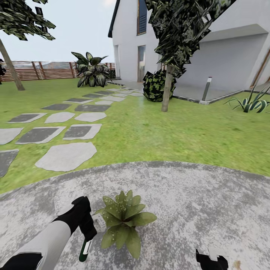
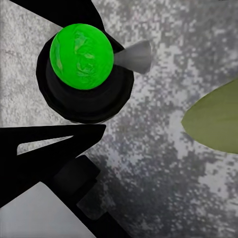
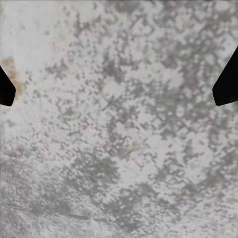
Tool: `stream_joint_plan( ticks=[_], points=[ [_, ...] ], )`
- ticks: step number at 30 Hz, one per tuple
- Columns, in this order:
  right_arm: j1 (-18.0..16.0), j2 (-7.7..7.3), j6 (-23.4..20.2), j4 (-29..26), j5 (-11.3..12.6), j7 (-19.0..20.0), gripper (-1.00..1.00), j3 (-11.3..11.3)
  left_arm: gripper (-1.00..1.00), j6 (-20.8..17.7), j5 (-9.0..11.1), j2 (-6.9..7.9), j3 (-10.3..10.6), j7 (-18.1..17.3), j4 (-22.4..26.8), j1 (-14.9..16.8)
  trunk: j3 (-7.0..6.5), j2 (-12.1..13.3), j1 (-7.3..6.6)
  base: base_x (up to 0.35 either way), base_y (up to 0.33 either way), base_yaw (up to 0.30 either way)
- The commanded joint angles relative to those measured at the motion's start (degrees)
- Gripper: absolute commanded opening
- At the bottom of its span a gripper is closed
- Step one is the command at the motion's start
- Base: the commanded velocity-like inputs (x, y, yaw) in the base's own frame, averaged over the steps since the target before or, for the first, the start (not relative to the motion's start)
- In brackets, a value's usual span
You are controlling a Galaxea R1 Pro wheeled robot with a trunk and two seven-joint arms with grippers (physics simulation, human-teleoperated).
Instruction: Pick up the pesticide atomizer in the garden and spray insectifuge to fully cover both potted plants in the garden.
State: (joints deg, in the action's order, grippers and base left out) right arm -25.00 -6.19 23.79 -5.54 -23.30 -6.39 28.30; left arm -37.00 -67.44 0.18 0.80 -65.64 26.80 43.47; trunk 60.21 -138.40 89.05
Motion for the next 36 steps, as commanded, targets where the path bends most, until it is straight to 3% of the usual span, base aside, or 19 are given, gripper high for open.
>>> stream_joint_plan(
  ticks=[1,13,26,36],
  points=[
    [0.0,0.01,0.2,0.1,-0.6,-0.3,1.0,0.3,-1.0,-0.5,-0.2,0.03,0.1,-0.4,0.1,0.0,0.05,0.0,-0.01,0.0,0.0,0.001],
    [0.0,0.04,0.2,0.1,-0.6,-0.4,1.0,0.3,-1.0,-0.5,-0.2,0.07,0.2,-0.3,0.1,-0.2,0.05,0.0,-0.01,0.0,0.0,0.014],
    [0.0,0.04,0.2,0.1,-0.6,-0.3,1.0,0.3,-1.0,-0.4,0.0,-0.01,-0.2,1.5,-0.1,-0.4,0.05,0.0,-0.01,0.0,-0.002,0.264],
    [0.0,0.04,0.1,0.1,-0.6,-0.3,1.0,0.3,-1.0,-0.4,0.0,-0.23,-0.2,1.5,-0.1,-0.3,0.05,0.0,-0.01,0.0,-0.253,0.116]
  ],
)
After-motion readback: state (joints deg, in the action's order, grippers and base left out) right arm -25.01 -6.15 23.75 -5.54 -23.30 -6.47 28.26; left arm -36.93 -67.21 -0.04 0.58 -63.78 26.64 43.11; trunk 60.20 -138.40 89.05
